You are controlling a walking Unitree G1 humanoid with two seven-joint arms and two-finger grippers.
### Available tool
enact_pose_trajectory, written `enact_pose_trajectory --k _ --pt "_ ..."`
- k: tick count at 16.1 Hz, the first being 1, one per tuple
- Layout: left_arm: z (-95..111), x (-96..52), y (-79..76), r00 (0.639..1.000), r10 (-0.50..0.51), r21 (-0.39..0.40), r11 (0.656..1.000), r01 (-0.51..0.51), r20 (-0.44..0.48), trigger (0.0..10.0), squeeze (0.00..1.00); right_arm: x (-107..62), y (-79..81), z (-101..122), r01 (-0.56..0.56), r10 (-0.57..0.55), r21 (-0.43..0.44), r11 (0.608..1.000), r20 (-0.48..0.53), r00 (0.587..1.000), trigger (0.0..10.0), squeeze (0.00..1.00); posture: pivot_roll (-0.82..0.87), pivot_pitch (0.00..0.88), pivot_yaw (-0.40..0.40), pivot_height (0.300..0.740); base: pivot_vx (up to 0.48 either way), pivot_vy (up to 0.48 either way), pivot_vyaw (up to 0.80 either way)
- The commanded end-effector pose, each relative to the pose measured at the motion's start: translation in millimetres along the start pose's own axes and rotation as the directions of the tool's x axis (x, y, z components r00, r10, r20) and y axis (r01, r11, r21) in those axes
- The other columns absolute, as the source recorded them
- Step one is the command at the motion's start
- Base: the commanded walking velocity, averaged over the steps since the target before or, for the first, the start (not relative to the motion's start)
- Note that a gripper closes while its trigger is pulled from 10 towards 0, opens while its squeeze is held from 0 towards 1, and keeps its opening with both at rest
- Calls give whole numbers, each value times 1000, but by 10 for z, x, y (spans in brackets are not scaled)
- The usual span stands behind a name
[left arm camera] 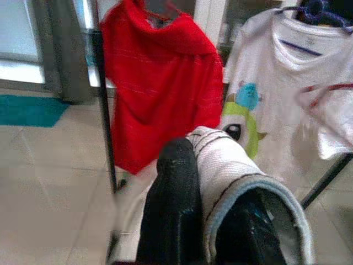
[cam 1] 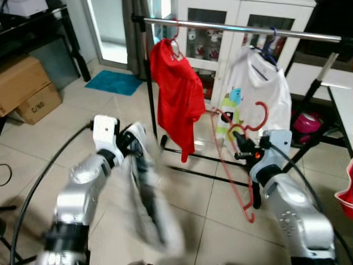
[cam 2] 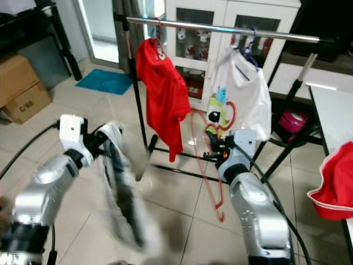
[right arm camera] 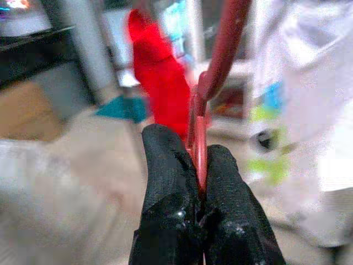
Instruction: Hang hanger
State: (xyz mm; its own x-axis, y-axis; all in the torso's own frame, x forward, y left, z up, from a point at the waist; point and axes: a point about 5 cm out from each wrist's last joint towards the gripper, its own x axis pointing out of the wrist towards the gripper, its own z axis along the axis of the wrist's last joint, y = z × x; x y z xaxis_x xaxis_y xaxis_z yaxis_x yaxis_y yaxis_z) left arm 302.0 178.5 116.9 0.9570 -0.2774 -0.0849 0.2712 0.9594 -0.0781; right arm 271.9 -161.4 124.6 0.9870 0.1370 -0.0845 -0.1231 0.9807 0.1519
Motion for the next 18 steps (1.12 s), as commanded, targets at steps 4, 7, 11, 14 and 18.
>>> enact_pose_trajectory --k 4,7,11,14,18 --pt "105 -120 27 988 142 -13 990 -141 63 10000 0 29 139 -27 -8 -9 166 986 101 995 10000 0 -109 0 10 740 0 0 -800" --pt "123 -148 9 986 163 -1 987 -164 40 10000 0 41 100 -36 34 -55 190 981 105 993 10000 0 -96 0 0 740 0 0 -800" --pt "139 -170 -99 999 19 62 998 -21 36 10000 0 54 169 -36 -33 19 112 993 128 992 10000 0 -125 0 6 740 0 0 -800" --pt "166 -147 -144 1000 -1 59 998 -1 31 10000 0 31 179 -130 -83 79 94 992 43 996 10000 0 -135 0 10 740 0 0 -800" --pt "207 -176 -121 1000 -21 145 989 18 18 10000 0 -40 185 -230 -70 73 90 993 -25 997 10000 0 -124 0 22 740 0 0 -600"
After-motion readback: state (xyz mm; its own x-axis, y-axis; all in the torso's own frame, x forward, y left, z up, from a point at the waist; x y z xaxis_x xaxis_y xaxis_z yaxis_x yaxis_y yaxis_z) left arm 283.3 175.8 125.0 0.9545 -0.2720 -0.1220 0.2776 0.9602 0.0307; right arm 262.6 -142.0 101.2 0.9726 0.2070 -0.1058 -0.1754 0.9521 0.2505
